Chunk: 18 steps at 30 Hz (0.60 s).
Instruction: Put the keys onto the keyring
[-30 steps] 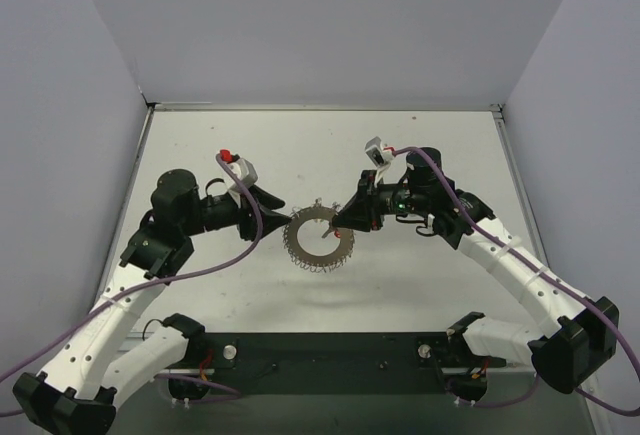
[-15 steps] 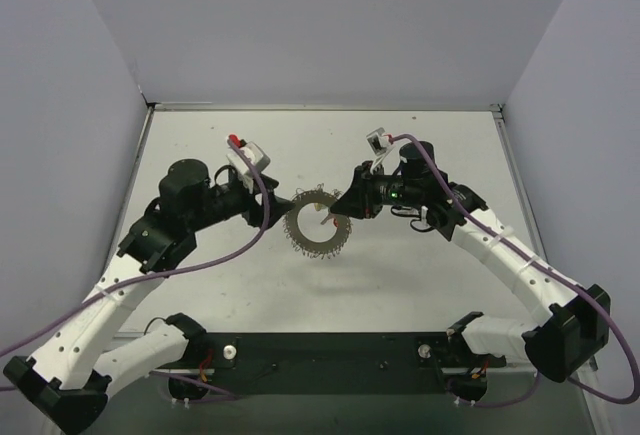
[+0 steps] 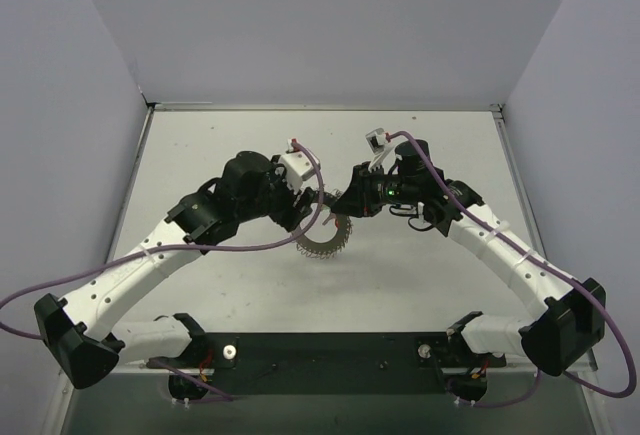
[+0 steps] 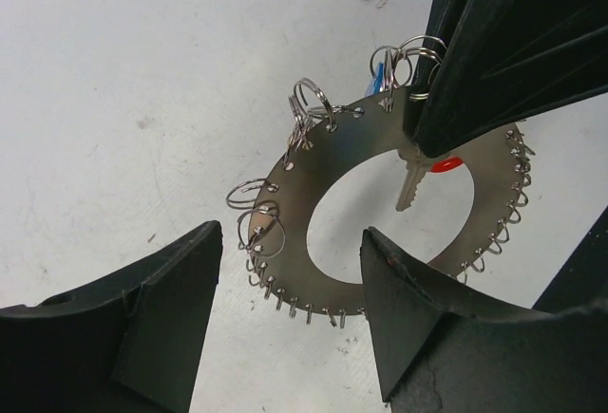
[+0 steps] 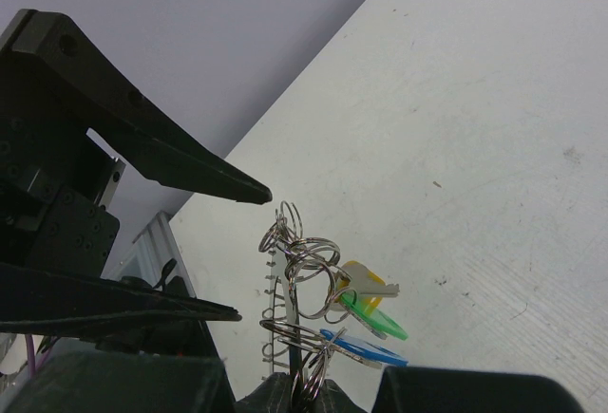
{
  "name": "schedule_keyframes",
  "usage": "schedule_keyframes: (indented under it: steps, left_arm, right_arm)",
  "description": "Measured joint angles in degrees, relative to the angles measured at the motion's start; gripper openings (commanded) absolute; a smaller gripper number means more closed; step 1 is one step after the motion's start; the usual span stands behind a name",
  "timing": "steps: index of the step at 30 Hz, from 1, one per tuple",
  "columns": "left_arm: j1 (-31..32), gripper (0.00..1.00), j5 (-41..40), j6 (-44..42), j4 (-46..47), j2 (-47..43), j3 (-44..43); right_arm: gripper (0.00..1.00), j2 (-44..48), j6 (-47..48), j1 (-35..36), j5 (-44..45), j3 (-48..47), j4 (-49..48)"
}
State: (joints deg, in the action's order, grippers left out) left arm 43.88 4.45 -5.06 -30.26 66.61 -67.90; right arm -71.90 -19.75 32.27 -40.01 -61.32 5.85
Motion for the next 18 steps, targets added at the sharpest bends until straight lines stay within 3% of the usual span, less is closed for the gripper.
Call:
schedule_keyframes:
  steps: [18]
  left_arm:
    - [2.4,0.50,-7.6,-1.5,-2.3,5.0,-2.4]
  right_arm:
    - [0.00,0.0,0.5,0.0,-1.4,-0.1,0.2]
